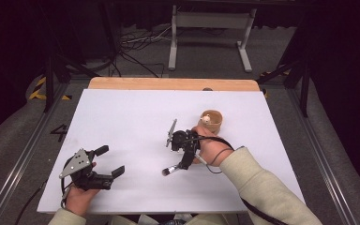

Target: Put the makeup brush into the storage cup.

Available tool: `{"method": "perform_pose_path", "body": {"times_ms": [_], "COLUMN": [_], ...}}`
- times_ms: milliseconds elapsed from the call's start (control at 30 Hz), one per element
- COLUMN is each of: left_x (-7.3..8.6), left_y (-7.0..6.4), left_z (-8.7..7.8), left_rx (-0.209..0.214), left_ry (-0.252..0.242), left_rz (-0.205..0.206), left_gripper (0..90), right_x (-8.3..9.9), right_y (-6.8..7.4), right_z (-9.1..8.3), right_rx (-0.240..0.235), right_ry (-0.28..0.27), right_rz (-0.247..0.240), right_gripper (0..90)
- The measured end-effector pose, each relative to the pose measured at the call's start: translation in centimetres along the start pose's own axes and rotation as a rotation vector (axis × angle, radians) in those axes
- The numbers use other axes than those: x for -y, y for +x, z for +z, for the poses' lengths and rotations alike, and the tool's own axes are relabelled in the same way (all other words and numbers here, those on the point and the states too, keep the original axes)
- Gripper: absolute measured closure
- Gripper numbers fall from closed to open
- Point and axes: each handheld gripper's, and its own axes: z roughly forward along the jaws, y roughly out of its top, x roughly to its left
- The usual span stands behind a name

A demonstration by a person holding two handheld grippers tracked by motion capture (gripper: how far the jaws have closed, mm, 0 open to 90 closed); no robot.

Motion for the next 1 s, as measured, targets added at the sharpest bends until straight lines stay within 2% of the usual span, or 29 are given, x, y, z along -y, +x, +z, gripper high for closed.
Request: {"method": "perform_pose_path", "body": {"times_ms": [133, 233, 467, 567, 667, 967, 1000], "left_x": [0.0, 0.0, 0.0, 0.0, 0.0, 0.0, 0.0], "left_y": [0.0, 0.0, 0.0, 0.0, 0.0, 0.0, 0.0], "left_z": [0.0, 0.0, 0.0, 0.0, -0.1, -0.1, -0.1], "left_rx": [0.0, 0.0, 0.001, 0.003, 0.004, 0.005, 0.004], "left_ry": [0.0, -0.002, -0.003, -0.005, -0.003, -0.001, -0.002], "left_rz": [-0.002, -0.003, -0.001, -0.008, -0.01, -0.008, -0.012], "left_gripper": [0.8, 0.9, 0.8, 0.9, 0.9, 0.9, 0.9], "right_x": [0.1, 0.0, -0.1, -0.2, -0.3, -0.5, -0.5], "right_y": [0.2, 0.5, 0.8, 0.9, 1.0, 1.2, 1.3], "right_z": [0.6, 1.1, 1.6, 1.7, 1.7, 1.7, 1.6], "right_rx": [-0.002, 0.015, 0.009, 0.004, -0.007, -0.067, -0.069], "right_ry": [0.03, 0.063, 0.095, 0.119, 0.123, 0.134, 0.142], "right_rz": [-0.015, -0.047, -0.06, -0.078, -0.086, -0.104, -0.104], "right_gripper": [19.6, 25.1, 33.4, 45.8, 51.6, 78.0, 78.8]}}
